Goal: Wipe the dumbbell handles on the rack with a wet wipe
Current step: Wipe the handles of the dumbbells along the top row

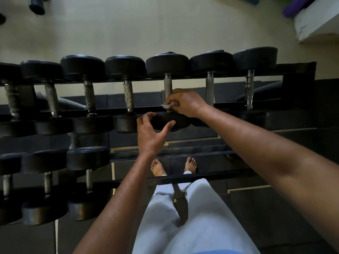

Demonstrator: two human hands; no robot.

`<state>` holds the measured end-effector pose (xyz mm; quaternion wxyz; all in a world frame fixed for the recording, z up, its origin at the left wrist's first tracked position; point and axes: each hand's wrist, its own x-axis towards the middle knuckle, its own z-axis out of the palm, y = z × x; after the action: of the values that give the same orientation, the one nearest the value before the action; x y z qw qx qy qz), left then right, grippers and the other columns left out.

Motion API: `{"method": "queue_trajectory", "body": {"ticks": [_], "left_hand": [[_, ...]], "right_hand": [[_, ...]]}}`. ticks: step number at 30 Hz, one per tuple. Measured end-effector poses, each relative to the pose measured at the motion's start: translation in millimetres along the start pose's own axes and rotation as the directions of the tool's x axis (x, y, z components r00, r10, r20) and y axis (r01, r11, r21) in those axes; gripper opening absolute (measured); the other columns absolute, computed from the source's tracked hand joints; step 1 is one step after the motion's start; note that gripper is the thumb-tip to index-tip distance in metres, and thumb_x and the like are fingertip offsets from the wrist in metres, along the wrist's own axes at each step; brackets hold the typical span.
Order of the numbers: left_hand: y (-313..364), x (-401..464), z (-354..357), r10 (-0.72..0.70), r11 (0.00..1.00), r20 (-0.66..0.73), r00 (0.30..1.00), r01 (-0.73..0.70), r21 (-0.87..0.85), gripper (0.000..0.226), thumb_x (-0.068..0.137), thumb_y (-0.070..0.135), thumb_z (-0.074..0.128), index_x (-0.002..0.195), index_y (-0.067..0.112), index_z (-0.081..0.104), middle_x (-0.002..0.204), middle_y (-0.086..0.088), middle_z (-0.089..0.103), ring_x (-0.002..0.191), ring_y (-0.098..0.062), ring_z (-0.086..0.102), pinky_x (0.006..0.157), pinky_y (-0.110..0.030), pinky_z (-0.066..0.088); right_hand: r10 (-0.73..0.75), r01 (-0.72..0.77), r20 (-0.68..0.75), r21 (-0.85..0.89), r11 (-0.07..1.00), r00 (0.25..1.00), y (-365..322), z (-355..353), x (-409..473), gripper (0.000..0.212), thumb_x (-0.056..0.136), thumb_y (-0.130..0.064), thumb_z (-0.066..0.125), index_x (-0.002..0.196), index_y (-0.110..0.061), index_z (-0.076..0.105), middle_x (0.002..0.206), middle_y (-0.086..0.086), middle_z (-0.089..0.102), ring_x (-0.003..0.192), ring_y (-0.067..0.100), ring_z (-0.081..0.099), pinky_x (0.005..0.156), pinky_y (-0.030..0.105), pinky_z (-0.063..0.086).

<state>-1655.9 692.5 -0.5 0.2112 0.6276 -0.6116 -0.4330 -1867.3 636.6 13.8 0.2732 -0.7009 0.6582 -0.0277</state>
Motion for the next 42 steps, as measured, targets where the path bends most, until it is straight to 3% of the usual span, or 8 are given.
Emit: {"method": "queue_trajectory", "body": {"ticks": [6,13,20,27,30,35,39,42], "left_hand": [[-2.4,-7.2,6.4,0.028,1.000,-0.055,0.998,-0.027,0.006,0.076,0.083,0.070,0.080,0.138,0.027,0.051,0.134,0.006,0.046,0.119,-0.010,0.056,0.099,-0.022,0.052],[-5.0,-7.0,7.6,0.031,0.999,-0.072,0.997,-0.030,0.017,0.077,0.083,0.070,0.080,0.140,0.026,0.050,0.135,0.007,0.047,0.118,-0.009,0.056,0.096,-0.024,0.054],[-9.1,-2.8,7.6,0.024,0.999,-0.044,0.999,-0.022,0.027,0.080,0.081,0.074,0.079,0.140,0.029,0.049,0.135,0.008,0.046,0.117,-0.008,0.056,0.094,-0.024,0.055],[-8.3,-2.8,7.9,0.024,1.000,-0.039,0.999,-0.023,0.021,0.081,0.081,0.072,0.079,0.141,0.027,0.048,0.137,0.005,0.045,0.118,-0.008,0.055,0.092,-0.019,0.052],[-8.4,-2.8,7.9,0.020,1.000,-0.035,0.999,-0.019,0.015,0.081,0.081,0.072,0.079,0.141,0.027,0.048,0.137,0.005,0.045,0.117,-0.008,0.054,0.092,-0.017,0.050],[-9.8,-1.7,7.8,0.026,1.000,-0.042,0.999,-0.026,0.017,0.079,0.081,0.073,0.079,0.139,0.028,0.049,0.135,0.006,0.045,0.117,-0.008,0.055,0.098,-0.026,0.056],[-8.8,-2.6,8.1,0.025,1.000,-0.046,0.999,-0.025,0.002,0.079,0.082,0.073,0.079,0.139,0.028,0.049,0.136,0.006,0.045,0.119,-0.010,0.056,0.101,-0.030,0.058],[-8.8,-3.5,7.6,0.026,1.000,-0.049,0.998,-0.026,-0.001,0.079,0.082,0.072,0.080,0.139,0.029,0.049,0.135,0.007,0.045,0.119,-0.010,0.056,0.101,-0.029,0.057]], "right_hand": [[0.052,-0.022,-0.180,0.162,0.987,0.982,3.3,3.9,13.9,0.018,0.098,-0.028,0.075,0.112,-0.018,0.080,0.109,-0.001,0.075,0.094,0.014,0.068,0.083,0.032,0.057],[0.347,-0.152,-0.514,0.383,0.911,0.784,-10.1,10.1,45.9,0.021,0.094,-0.038,0.080,0.092,-0.017,0.083,0.086,0.000,0.079,0.076,0.011,0.067,0.072,0.026,0.053],[0.703,-0.277,-0.424,0.706,0.651,0.571,-28.0,24.5,51.6,0.024,0.095,-0.042,0.078,0.102,-0.019,0.083,0.097,-0.001,0.081,0.088,0.010,0.068,0.072,0.018,0.044],[0.586,-0.259,-0.440,0.604,0.754,0.680,-32.9,23.2,44.0,0.026,0.102,-0.041,0.070,0.107,-0.019,0.082,0.110,0.006,0.075,0.098,0.019,0.068,0.084,0.032,0.056],[0.670,-0.308,-0.333,0.695,0.650,0.663,-25.4,19.5,48.7,0.019,0.096,-0.036,0.078,0.105,-0.019,0.082,0.110,0.004,0.077,0.099,0.016,0.067,0.087,0.030,0.055],[0.777,-0.185,0.279,0.960,-0.210,0.564,-14.2,3.7,68.5,0.012,0.091,-0.009,0.080,0.088,-0.016,0.071,0.096,0.006,0.076,0.101,0.028,0.075,0.082,0.040,0.065],[0.648,-0.403,0.433,0.892,-0.207,0.626,-2.1,-2.8,65.1,0.010,0.100,-0.007,0.066,0.102,-0.017,0.067,0.072,0.001,0.069,0.061,0.011,0.066,0.055,0.032,0.058],[0.622,-0.432,0.419,0.891,-0.141,0.661,1.3,-9.8,66.7,0.016,0.101,-0.003,0.059,0.105,-0.014,0.069,0.086,0.002,0.071,0.080,0.016,0.071,0.065,0.036,0.060]]}}
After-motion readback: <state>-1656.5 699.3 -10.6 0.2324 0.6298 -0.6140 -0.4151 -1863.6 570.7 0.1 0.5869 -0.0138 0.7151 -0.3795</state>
